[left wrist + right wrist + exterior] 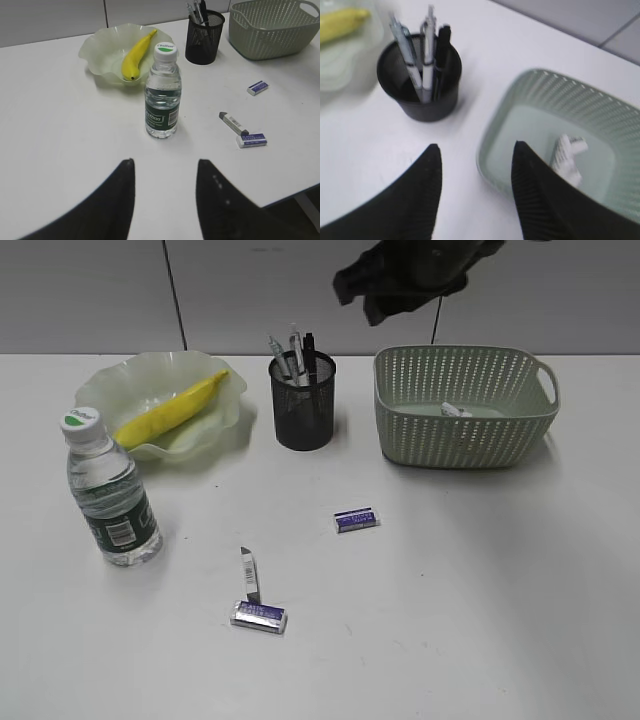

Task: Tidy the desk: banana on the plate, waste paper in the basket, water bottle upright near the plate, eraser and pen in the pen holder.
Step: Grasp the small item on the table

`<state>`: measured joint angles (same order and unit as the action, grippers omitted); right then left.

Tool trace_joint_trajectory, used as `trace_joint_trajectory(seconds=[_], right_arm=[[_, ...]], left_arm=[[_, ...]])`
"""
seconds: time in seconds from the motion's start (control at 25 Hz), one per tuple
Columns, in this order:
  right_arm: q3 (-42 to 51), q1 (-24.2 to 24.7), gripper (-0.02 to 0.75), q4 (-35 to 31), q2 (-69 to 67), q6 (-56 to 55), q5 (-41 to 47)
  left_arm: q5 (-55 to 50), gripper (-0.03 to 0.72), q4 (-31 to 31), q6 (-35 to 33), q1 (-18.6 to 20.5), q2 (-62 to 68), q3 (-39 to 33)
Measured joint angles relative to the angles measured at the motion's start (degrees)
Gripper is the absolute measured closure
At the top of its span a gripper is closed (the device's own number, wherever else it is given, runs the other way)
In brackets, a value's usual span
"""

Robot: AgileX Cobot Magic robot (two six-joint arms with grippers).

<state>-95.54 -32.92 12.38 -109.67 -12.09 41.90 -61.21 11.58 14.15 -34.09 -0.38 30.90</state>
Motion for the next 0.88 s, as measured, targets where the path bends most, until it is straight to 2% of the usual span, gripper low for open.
trace_joint_trajectory(seconds=[0.12, 0.24, 0.68, 0.88], right_arm=[[3.9, 0.0, 0.4, -0.8, 7.0, 2.8, 7.5], [11.9, 0.0, 0.426, -1.7, 16.3, 3.7, 10.8], [50.6, 0.0, 0.437, -6.6, 59.1, 4.0, 17.2], [61.9, 0.0, 0.442, -8.5, 80.7, 4.0, 18.5]], left_arm=[[0.0, 0.381, 0.0, 0.0, 0.0, 0.0, 0.0], [0.0, 0.381, 0.0, 0.0, 0.0, 0.0, 0.0], [0.0, 0.381, 0.0, 0.0, 0.0, 0.0, 0.0], [0.0, 0.381, 0.0, 0.0, 0.0, 0.0, 0.0]])
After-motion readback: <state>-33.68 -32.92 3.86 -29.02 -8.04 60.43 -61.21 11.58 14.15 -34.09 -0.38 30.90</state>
